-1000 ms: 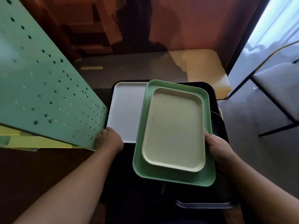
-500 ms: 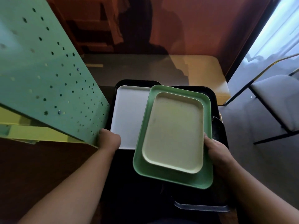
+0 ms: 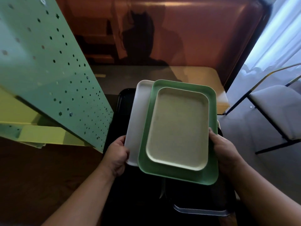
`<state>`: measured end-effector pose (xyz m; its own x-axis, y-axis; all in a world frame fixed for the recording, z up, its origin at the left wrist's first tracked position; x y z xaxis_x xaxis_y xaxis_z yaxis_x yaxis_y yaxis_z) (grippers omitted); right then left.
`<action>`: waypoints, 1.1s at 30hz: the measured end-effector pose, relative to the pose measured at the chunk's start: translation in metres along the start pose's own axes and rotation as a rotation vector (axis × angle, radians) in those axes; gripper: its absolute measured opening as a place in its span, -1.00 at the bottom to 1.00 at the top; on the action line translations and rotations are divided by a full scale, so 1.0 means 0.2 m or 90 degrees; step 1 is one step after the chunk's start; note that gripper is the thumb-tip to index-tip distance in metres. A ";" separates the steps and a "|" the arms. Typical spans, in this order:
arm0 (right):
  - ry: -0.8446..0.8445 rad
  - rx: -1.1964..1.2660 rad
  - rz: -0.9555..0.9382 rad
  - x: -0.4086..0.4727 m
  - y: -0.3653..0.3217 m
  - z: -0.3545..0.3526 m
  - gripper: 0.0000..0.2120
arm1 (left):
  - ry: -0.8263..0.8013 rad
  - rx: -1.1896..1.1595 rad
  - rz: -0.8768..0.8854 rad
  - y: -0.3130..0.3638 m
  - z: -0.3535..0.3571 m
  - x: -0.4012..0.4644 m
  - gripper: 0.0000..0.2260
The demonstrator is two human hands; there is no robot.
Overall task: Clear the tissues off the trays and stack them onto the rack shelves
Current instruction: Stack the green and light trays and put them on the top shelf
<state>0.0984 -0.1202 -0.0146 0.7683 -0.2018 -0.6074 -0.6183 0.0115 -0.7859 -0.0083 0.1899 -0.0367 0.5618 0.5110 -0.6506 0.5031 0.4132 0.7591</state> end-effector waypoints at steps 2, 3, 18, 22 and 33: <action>-0.001 0.020 0.002 -0.02 -0.01 -0.02 -0.59 | -0.045 -0.009 -0.006 0.01 0.06 -0.04 -0.57; 0.001 0.030 0.008 -0.02 -0.01 -0.03 -0.58 | -0.077 -0.008 -0.006 0.01 0.09 -0.06 -0.59; -0.070 0.106 -0.085 -0.12 -0.11 -0.21 -0.60 | -0.214 0.149 0.025 0.12 0.44 -0.28 -0.18; -0.090 0.074 -0.148 -0.15 -0.15 -0.24 -0.43 | -0.175 0.137 0.061 0.10 0.46 -0.28 -0.37; -0.128 -0.083 -0.325 -0.10 -0.15 -0.34 -0.38 | -0.275 0.141 0.234 0.08 0.52 -0.27 -0.41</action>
<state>0.0902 -0.1829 0.0303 0.9840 0.0410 -0.1734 -0.1646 -0.1629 -0.9728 0.0379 0.0910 0.0082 0.9167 0.2197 -0.3339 0.3247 0.0776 0.9426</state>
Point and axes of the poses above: each hand's wrist, its own x-axis towards the middle knuckle, its own z-axis out of the palm, y = z × x, the point moved 6 cm from there along x, towards the middle knuckle, and after that the axes turned 13 degrees about y, right-handed, at the moved point
